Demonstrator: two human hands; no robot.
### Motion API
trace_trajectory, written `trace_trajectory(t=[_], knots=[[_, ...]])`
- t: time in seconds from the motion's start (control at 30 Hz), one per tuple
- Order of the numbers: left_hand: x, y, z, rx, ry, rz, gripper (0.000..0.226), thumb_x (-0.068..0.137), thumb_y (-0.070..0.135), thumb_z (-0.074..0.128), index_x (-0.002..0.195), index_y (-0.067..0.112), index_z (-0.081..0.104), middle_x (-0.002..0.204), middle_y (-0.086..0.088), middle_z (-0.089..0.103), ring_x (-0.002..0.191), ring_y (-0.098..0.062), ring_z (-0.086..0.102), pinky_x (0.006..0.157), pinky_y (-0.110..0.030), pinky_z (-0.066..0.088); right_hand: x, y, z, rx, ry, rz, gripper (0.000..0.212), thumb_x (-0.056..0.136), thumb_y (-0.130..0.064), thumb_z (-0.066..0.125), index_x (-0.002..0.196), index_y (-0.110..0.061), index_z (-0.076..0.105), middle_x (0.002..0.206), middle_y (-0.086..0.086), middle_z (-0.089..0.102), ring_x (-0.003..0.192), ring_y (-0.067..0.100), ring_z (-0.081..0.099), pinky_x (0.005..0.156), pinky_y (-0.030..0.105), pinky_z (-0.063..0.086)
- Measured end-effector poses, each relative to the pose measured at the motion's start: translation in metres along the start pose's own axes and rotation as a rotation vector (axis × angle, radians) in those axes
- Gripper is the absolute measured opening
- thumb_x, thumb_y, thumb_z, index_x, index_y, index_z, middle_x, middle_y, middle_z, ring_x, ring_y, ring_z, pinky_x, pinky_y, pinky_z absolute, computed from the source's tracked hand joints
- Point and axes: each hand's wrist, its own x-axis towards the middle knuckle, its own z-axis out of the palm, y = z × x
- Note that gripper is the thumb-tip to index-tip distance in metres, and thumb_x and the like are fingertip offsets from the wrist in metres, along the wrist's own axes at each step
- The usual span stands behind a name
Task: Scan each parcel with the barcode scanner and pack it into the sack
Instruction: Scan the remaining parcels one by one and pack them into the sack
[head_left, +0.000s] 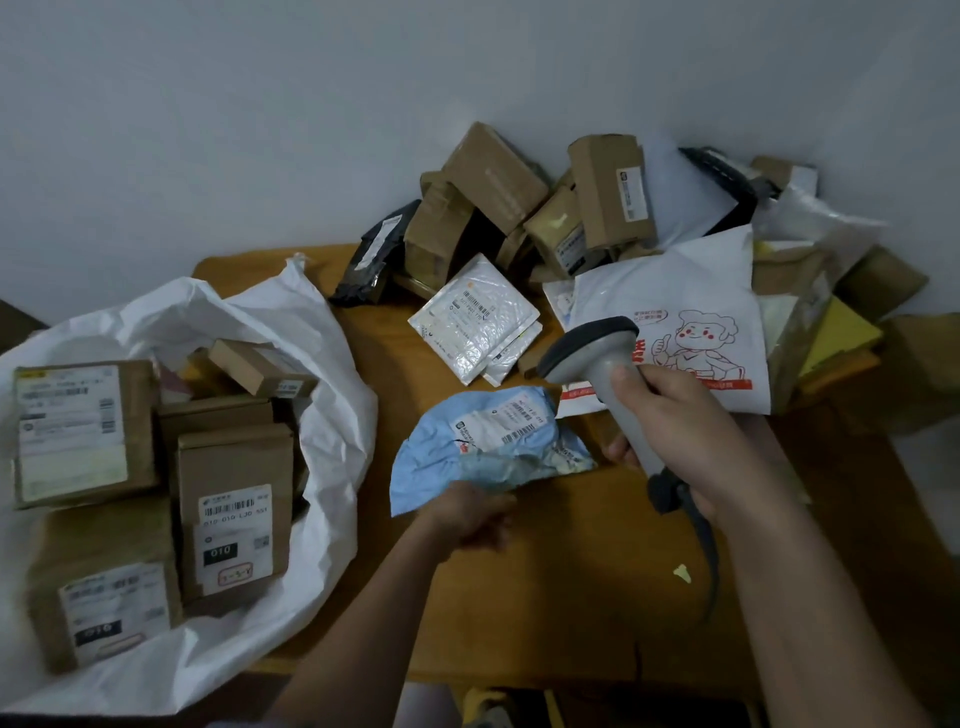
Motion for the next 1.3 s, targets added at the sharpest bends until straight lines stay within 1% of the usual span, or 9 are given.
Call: trace_trajectory(t=[0.1, 0.2, 0.3, 0.37, 0.6, 0.83, 0.9, 1.03, 1.3], knots=[[0.008, 0.013, -0.003, -0.243, 0.414, 0.267, 0.035, 0.094, 0.025, 0.064, 0.066, 0.005, 0.062, 0.050, -0.005, 0.061, 0.042, -0.013, 0.054, 0.041, -0.019, 0.037, -0.001, 0.004, -0.004, -0.018, 0.014, 0.007, 0.027, 0.102, -0.042, 0.043, 0.096, -0.024, 0.061, 0.075, 0.010, 0.067, 0.049, 0.005, 0.063, 0.064, 0.036, 0.053], [0.020, 0.017, -0.012, 0.158, 0.816, 0.501, 0.013, 0.088, 0.018, 0.067, 0.096, 0.008, 0.068, 0.096, -0.005, 0.071, 0.088, -0.019, 0.066, 0.071, -0.027, 0.049, -0.002, 0.009, -0.008, -0.059, 0.054, 0.013, 0.026, 0.102, -0.041, 0.044, 0.093, -0.025, 0.062, 0.071, 0.008, 0.068, 0.051, 0.004, 0.065, 0.069, 0.038, 0.054], [0.040, 0.005, -0.018, 0.572, 0.509, 0.425, 0.067, 0.091, 0.023, 0.063, 0.150, 0.019, 0.033, 0.155, -0.006, 0.036, 0.140, -0.026, 0.036, 0.110, -0.044, 0.035, -0.003, 0.014, -0.012, -0.071, 0.082, 0.021, 0.028, 0.101, -0.039, 0.045, 0.093, -0.020, 0.063, 0.077, 0.012, 0.068, 0.053, 0.005, 0.065, 0.067, 0.036, 0.054], [0.045, -0.007, -0.010, 0.594, 0.308, 0.288, 0.082, 0.094, 0.034, 0.061, 0.156, 0.019, 0.010, 0.151, -0.011, 0.040, 0.132, -0.031, 0.046, 0.101, -0.040, 0.041, -0.002, 0.018, -0.014, -0.076, 0.095, 0.023, 0.028, 0.101, -0.037, 0.046, 0.092, -0.018, 0.064, 0.076, 0.012, 0.068, 0.053, 0.006, 0.065, 0.063, 0.033, 0.053], [0.049, -0.013, 0.006, 0.772, 0.672, 0.237, 0.040, 0.090, 0.051, 0.059, 0.108, 0.017, 0.049, 0.109, -0.004, 0.060, 0.099, -0.024, 0.060, 0.066, -0.032, 0.044, 0.006, 0.027, -0.013, -0.050, 0.099, 0.058, 0.027, 0.101, -0.039, 0.046, 0.092, -0.021, 0.064, 0.056, 0.000, 0.065, 0.053, 0.009, 0.066, 0.063, 0.036, 0.055], [0.067, -0.022, -0.013, 0.287, 0.503, 0.159, 0.122, 0.065, 0.042, 0.089, 0.155, 0.021, 0.009, 0.157, -0.010, 0.022, 0.141, -0.034, 0.028, 0.109, -0.047, 0.035, 0.009, 0.030, -0.006, -0.045, 0.046, 0.079, 0.031, 0.101, -0.041, 0.045, 0.088, -0.021, 0.065, 0.059, 0.002, 0.066, 0.063, 0.019, 0.068, 0.065, 0.038, 0.055], [0.068, -0.033, -0.010, -0.005, 0.429, 0.132, 0.110, 0.063, 0.028, 0.093, 0.151, 0.019, 0.027, 0.149, -0.010, 0.039, 0.134, -0.033, 0.042, 0.104, -0.049, 0.045, 0.008, 0.029, -0.005, -0.047, 0.046, 0.078, 0.030, 0.101, -0.040, 0.045, 0.088, -0.022, 0.065, 0.060, 0.001, 0.066, 0.060, 0.016, 0.067, 0.061, 0.034, 0.053], [0.059, -0.041, 0.000, -0.448, 0.346, 0.007, 0.024, 0.088, 0.018, 0.073, 0.102, 0.014, 0.054, 0.094, -0.009, 0.063, 0.075, -0.021, 0.061, 0.046, -0.027, 0.053, 0.008, 0.021, -0.001, -0.035, 0.040, 0.067, 0.026, 0.101, -0.038, 0.045, 0.092, -0.021, 0.063, 0.078, 0.006, 0.066, 0.052, 0.009, 0.065, 0.061, 0.034, 0.052], [0.025, -0.029, -0.026, -0.640, 0.282, 0.123, 0.010, 0.099, 0.010, 0.054, 0.089, 0.010, 0.051, 0.102, -0.012, 0.063, 0.093, -0.025, 0.061, 0.071, -0.039, 0.054, 0.000, -0.010, 0.022, -0.018, 0.016, -0.022, 0.028, 0.101, -0.040, 0.045, 0.090, -0.020, 0.061, 0.072, 0.007, 0.064, 0.046, 0.002, 0.061, 0.055, 0.028, 0.047]])
